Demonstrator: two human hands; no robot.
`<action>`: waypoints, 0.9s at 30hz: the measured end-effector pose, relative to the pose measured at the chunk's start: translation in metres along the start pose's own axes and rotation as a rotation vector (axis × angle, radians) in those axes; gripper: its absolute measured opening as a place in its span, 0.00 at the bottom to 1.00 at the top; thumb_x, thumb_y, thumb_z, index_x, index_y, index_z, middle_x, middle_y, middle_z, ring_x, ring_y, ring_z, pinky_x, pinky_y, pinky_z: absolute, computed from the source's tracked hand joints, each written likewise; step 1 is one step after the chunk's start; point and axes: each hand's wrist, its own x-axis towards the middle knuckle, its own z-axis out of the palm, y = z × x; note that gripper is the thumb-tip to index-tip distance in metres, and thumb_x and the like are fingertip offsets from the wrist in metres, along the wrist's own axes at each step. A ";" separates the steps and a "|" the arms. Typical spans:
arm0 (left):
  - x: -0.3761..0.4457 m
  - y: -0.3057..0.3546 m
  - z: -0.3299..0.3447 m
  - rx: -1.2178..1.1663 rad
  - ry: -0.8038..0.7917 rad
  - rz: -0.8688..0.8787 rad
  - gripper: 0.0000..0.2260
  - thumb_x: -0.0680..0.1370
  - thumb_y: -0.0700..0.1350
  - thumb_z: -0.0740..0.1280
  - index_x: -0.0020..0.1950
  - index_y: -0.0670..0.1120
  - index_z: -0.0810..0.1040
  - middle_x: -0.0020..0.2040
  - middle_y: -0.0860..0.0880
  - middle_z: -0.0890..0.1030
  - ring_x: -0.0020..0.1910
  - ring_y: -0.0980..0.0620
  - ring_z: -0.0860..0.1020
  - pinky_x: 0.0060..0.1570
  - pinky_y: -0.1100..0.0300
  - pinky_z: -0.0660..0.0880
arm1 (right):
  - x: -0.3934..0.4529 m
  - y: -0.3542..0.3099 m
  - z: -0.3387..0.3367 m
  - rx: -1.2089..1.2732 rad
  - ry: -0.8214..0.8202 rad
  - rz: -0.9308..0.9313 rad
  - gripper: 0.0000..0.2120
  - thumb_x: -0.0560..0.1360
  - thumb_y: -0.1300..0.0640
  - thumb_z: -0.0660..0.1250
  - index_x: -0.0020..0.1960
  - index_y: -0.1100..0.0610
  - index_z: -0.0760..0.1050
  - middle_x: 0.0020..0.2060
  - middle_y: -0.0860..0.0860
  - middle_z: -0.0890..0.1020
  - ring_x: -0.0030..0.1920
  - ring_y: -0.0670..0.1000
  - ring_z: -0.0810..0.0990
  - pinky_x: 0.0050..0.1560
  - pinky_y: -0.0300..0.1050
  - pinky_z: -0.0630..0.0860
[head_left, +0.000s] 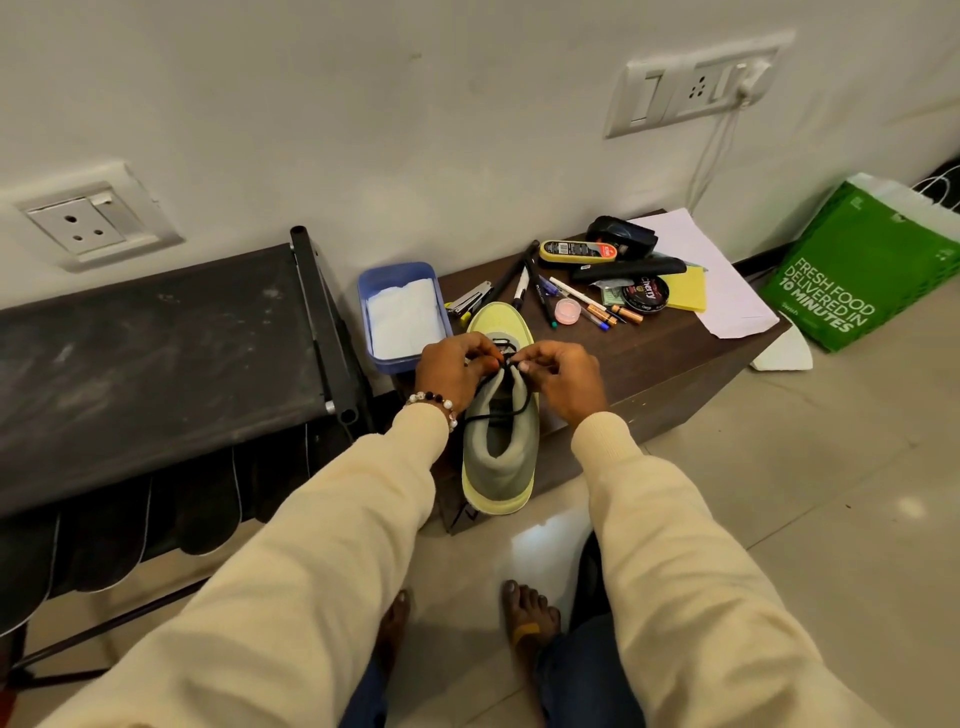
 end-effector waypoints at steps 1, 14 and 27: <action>0.000 -0.001 0.002 0.027 0.009 0.004 0.04 0.77 0.40 0.68 0.49 0.45 0.82 0.47 0.48 0.83 0.49 0.48 0.80 0.55 0.51 0.77 | 0.000 -0.001 0.001 -0.015 0.017 0.006 0.07 0.76 0.64 0.65 0.49 0.55 0.80 0.44 0.50 0.83 0.48 0.48 0.80 0.55 0.45 0.77; -0.006 -0.007 -0.004 -0.119 -0.009 -0.083 0.09 0.75 0.35 0.70 0.55 0.42 0.80 0.51 0.46 0.82 0.52 0.49 0.80 0.54 0.59 0.76 | -0.004 0.010 0.002 0.185 0.036 0.151 0.08 0.75 0.65 0.67 0.50 0.55 0.79 0.46 0.54 0.83 0.50 0.52 0.82 0.56 0.51 0.78; 0.002 -0.005 0.003 -0.026 0.058 -0.172 0.06 0.80 0.41 0.63 0.55 0.42 0.76 0.51 0.43 0.82 0.50 0.44 0.80 0.54 0.50 0.78 | -0.002 0.008 0.011 0.307 0.165 0.295 0.08 0.77 0.61 0.64 0.42 0.54 0.78 0.43 0.54 0.84 0.46 0.52 0.83 0.55 0.53 0.79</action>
